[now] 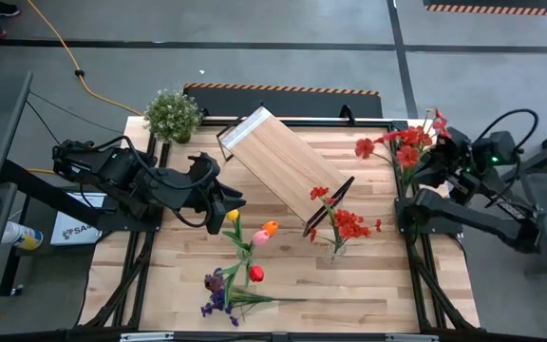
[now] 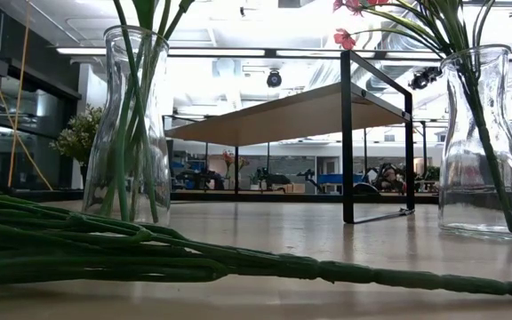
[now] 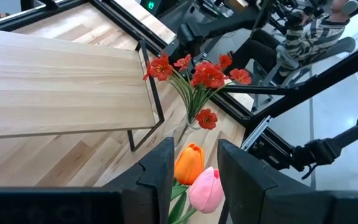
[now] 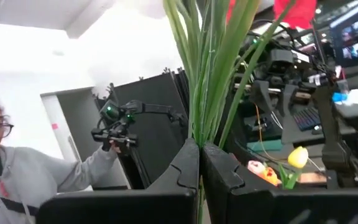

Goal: Pick and place flowers into a vace then onto a shelf
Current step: Put the orange flowers into the right transparent vase

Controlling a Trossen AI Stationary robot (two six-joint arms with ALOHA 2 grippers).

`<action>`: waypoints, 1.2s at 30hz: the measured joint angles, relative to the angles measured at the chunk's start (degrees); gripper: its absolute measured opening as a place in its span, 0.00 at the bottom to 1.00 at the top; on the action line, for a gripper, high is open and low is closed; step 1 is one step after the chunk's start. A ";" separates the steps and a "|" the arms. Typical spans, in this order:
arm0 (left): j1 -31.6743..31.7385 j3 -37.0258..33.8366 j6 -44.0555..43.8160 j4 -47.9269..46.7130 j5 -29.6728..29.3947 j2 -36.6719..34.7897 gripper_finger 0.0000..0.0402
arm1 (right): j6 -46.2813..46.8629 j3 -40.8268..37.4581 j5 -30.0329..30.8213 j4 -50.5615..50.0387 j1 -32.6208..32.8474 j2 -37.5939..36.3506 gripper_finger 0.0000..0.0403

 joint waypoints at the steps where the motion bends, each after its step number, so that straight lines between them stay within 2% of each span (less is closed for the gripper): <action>1: 0.00 0.00 0.00 -0.06 0.00 0.00 0.39 | -1.39 0.00 1.17 -0.02 1.74 0.44 0.00; 14: 0.00 0.00 0.02 -0.28 0.17 0.00 0.39 | -21.13 0.00 18.01 0.00 27.40 8.00 0.00; 23: 0.00 0.00 0.04 -0.28 0.17 0.00 0.39 | -33.01 0.00 29.37 -0.25 41.08 11.98 0.00; 36: 0.00 0.00 0.04 -0.30 1.88 0.00 0.39 | -46.19 0.00 51.39 -1.79 58.89 19.45 0.00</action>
